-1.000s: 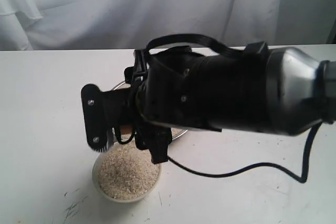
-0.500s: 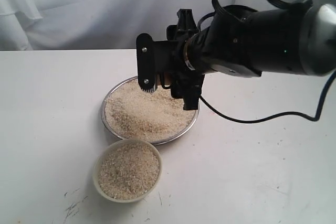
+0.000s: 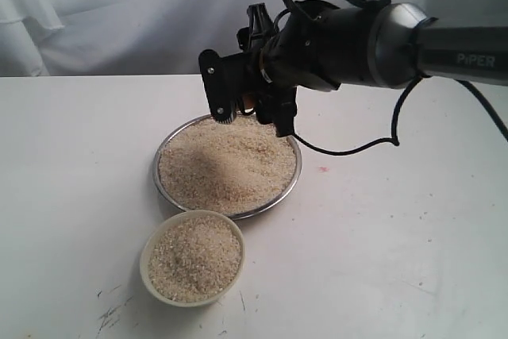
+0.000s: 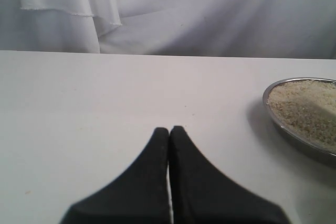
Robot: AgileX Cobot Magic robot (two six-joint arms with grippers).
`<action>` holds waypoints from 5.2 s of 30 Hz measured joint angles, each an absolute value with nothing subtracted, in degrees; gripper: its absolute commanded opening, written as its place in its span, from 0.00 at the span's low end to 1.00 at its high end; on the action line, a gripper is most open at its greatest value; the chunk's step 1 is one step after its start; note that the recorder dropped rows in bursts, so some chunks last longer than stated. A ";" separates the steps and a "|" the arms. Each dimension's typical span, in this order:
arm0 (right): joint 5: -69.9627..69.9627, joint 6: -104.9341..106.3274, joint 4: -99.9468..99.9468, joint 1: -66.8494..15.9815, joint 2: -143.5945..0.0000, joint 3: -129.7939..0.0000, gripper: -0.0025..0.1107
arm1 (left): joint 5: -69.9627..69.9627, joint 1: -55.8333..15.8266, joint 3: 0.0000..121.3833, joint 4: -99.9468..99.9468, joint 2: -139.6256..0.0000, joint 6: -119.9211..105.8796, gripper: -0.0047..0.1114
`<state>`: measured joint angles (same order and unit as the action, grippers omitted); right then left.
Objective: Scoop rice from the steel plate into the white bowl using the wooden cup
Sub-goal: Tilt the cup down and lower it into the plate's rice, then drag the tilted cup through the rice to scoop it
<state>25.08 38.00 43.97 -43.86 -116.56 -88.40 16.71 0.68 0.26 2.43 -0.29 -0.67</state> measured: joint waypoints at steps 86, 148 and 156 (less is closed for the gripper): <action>12.87 40.85 44.23 -41.97 -120.07 -81.79 0.02 | 16.71 0.68 0.26 2.43 -0.29 -0.67 0.04; 28.58 13.53 82.78 -50.00 -135.19 -90.91 0.02 | 16.71 0.68 0.26 2.43 -0.29 -0.67 0.04; 24.08 13.26 77.24 -48.59 -134.85 -91.05 0.02 | 16.71 0.68 0.26 2.43 -0.29 -0.67 0.04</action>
